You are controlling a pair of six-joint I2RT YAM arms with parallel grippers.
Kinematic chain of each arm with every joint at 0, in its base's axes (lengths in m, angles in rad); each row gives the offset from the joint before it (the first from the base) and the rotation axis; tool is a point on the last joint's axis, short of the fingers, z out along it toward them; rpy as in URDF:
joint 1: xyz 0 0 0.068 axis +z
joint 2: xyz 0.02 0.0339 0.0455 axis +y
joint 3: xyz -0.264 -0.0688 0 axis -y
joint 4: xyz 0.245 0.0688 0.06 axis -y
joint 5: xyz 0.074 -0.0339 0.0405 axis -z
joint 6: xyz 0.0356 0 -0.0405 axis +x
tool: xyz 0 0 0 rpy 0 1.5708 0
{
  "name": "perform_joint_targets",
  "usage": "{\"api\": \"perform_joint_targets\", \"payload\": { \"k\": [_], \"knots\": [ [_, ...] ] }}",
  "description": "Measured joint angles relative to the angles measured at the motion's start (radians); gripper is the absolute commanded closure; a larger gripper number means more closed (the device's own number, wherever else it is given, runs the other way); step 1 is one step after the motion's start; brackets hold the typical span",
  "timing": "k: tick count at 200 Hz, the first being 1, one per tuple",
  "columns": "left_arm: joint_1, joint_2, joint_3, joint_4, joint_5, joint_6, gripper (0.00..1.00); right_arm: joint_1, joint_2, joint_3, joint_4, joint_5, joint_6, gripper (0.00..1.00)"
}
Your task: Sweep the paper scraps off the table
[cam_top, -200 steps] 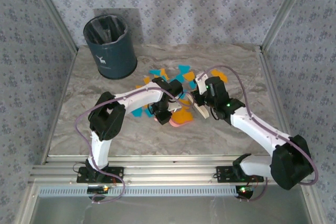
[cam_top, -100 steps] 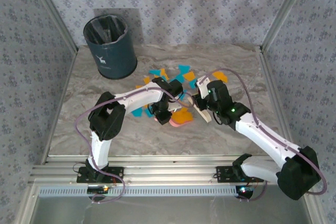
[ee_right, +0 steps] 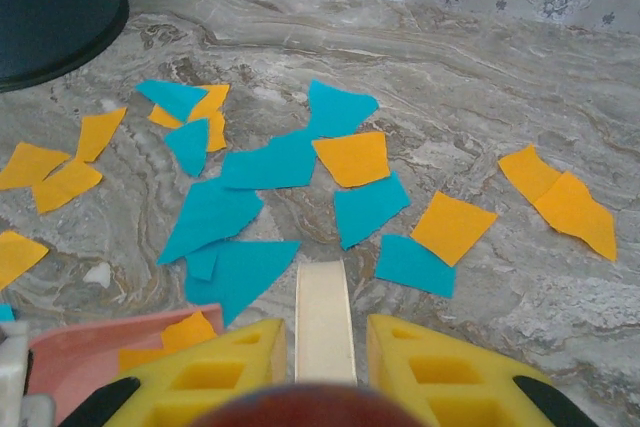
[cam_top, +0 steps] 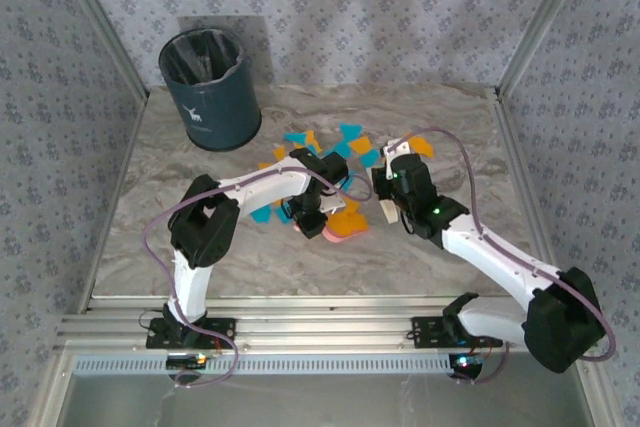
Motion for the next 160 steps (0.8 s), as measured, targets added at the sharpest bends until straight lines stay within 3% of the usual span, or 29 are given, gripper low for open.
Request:
{"api": "perform_joint_targets", "payload": {
  "k": [50,160],
  "knots": [
    [-0.001,0.000,-0.006,0.016,0.010,0.004,1.00,0.008,0.054,0.001,0.028,-0.008,0.026,1.00],
    [-0.002,0.000,-0.006,0.016,0.009,0.005,1.00,0.012,0.072,0.017,0.027,-0.182,0.025,1.00]
  ]
}}
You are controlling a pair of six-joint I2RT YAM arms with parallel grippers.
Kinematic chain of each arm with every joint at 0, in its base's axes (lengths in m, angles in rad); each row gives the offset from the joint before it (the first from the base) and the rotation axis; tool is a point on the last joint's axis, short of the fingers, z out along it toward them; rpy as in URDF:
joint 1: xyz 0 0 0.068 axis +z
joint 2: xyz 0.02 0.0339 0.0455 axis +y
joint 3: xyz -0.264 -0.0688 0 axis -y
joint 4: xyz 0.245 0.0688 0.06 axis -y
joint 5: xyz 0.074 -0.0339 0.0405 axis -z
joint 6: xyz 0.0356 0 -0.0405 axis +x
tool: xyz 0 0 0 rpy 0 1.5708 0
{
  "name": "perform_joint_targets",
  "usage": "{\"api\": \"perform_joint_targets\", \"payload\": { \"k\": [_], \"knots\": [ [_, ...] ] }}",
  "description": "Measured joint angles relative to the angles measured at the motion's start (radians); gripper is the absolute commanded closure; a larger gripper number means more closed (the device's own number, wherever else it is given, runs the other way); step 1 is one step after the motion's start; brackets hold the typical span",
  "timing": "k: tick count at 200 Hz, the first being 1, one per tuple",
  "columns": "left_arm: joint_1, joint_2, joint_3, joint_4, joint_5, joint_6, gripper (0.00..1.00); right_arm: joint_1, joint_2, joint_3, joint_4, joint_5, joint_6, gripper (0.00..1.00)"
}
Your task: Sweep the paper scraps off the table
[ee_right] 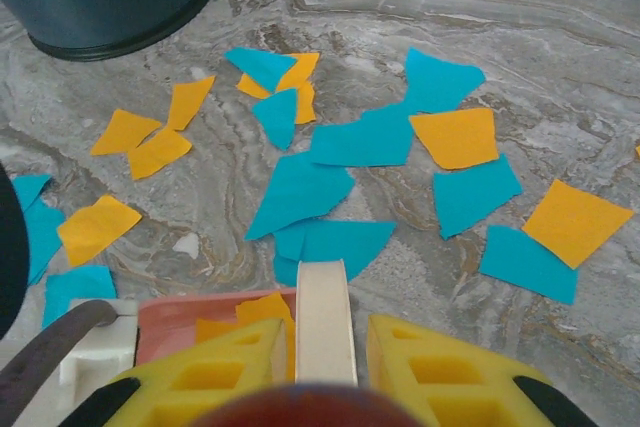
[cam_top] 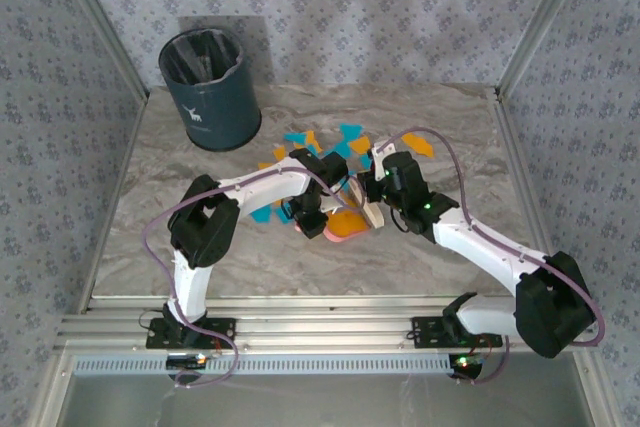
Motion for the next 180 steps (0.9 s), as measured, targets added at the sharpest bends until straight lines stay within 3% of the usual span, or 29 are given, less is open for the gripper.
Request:
{"api": "perform_joint_targets", "payload": {
  "k": [120,180],
  "knots": [
    [0.000,-0.043,-0.037,0.047,0.000,0.000,1.00,0.005,-0.134,-0.003,-0.055,0.031,-0.008,1.00],
    [0.000,-0.114,-0.083,0.081,0.000,0.002,1.00,-0.117,-0.258,-0.029,-0.068,-0.007,0.050,1.00]
  ]
}}
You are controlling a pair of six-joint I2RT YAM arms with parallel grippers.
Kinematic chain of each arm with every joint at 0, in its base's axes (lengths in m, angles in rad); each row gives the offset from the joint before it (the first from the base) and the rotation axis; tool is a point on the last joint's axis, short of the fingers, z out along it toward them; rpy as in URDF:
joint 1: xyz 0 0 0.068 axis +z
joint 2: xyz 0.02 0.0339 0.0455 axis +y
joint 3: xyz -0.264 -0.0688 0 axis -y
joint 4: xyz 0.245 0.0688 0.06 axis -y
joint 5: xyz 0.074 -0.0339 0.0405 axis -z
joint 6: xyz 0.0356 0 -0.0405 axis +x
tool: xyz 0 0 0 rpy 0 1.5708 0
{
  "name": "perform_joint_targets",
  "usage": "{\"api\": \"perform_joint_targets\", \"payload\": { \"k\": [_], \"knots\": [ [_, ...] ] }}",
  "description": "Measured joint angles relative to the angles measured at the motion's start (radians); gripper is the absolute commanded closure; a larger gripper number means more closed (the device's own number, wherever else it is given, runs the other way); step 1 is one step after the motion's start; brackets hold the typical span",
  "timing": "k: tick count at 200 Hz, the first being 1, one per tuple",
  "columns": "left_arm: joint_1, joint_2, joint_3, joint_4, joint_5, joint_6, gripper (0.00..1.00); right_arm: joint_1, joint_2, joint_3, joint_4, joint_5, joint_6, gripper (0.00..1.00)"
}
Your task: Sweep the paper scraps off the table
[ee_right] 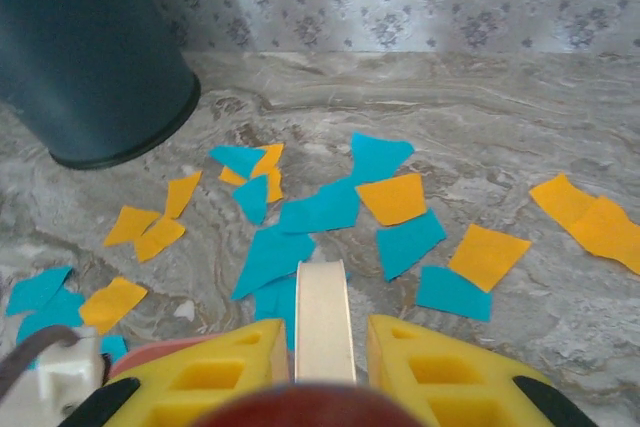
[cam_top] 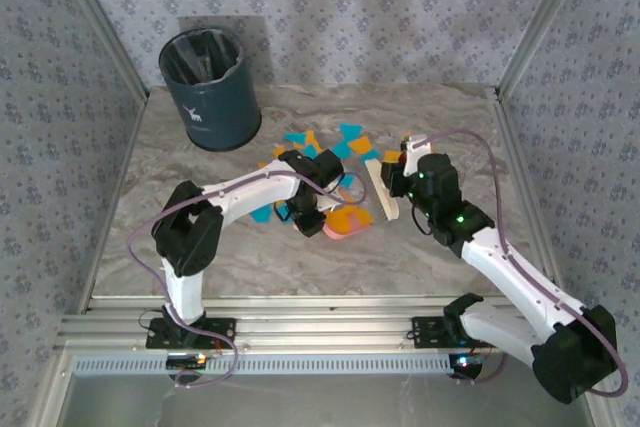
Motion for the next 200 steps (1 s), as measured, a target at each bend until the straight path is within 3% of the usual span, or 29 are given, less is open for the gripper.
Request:
{"api": "perform_joint_targets", "payload": {
  "k": [91,200],
  "knots": [
    [0.041,-0.068,-0.064,0.060,0.007,-0.012,1.00,-0.080,-0.068,-0.009,-0.110,0.049,0.023,1.00],
    [0.171,-0.292,-0.102,0.164,0.145,-0.084,1.00,-0.109,-0.067,-0.011,-0.146,0.060,0.027,1.00]
  ]
}}
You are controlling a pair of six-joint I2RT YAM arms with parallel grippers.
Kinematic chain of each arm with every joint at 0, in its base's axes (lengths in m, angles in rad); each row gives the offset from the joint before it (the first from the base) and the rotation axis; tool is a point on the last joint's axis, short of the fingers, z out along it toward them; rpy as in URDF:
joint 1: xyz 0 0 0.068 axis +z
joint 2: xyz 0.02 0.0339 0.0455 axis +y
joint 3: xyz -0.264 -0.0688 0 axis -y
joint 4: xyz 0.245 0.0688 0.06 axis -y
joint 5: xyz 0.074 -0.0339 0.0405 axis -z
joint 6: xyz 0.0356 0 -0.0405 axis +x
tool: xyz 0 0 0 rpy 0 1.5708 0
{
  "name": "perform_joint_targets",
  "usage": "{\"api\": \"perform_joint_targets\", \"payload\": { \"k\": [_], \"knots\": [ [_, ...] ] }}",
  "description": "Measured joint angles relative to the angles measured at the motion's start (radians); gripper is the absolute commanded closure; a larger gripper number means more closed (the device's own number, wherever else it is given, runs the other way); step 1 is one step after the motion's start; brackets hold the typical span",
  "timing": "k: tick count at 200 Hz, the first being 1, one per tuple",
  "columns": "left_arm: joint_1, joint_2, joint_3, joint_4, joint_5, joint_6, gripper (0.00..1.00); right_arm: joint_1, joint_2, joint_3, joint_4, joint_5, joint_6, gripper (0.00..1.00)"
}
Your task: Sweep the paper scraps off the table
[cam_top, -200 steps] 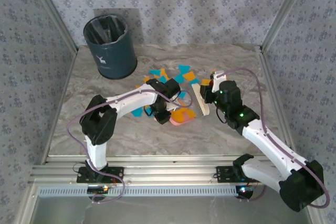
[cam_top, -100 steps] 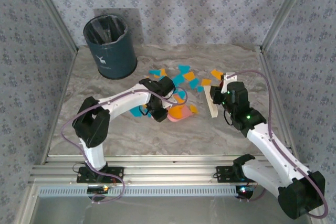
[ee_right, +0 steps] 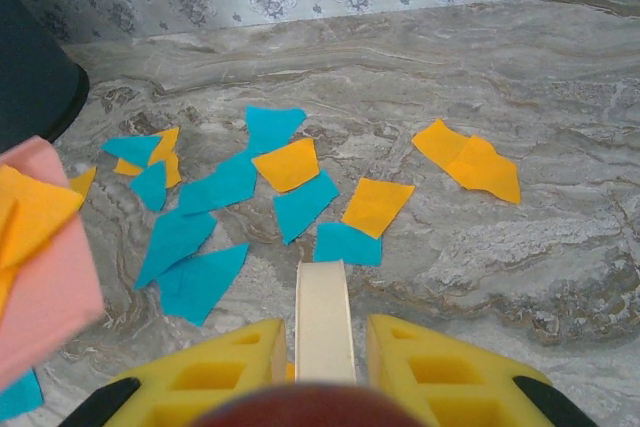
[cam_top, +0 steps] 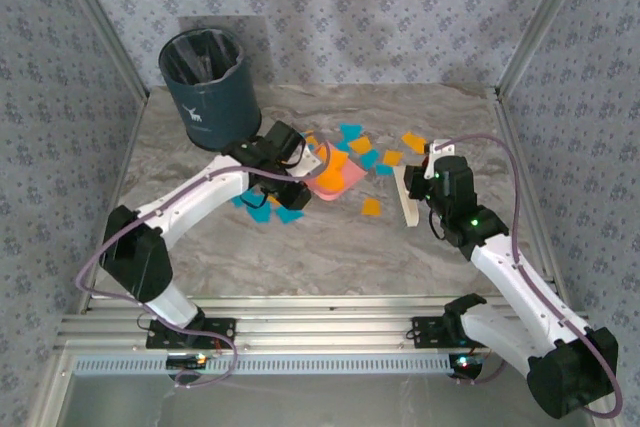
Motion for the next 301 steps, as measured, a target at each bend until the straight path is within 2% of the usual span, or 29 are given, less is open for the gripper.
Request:
{"api": "perform_joint_targets", "payload": {
  "k": [48,134,202,301],
  "knots": [
    [0.075,-0.008,0.057,-0.015,0.019,-0.047,1.00,-0.009,0.000,0.000,0.000,-0.041,0.011,1.00],
    [0.226,0.005,0.319,-0.101,0.078,-0.051,1.00,-0.021,0.017,0.000,-0.010,-0.087,0.018,1.00],
    [0.376,0.134,0.573,-0.183,0.180,-0.085,1.00,-0.027,0.026,0.001,-0.021,-0.088,0.019,1.00],
    [0.484,0.313,0.938,-0.256,0.288,-0.232,1.00,-0.033,0.030,0.003,-0.045,-0.090,0.023,1.00]
  ]
}}
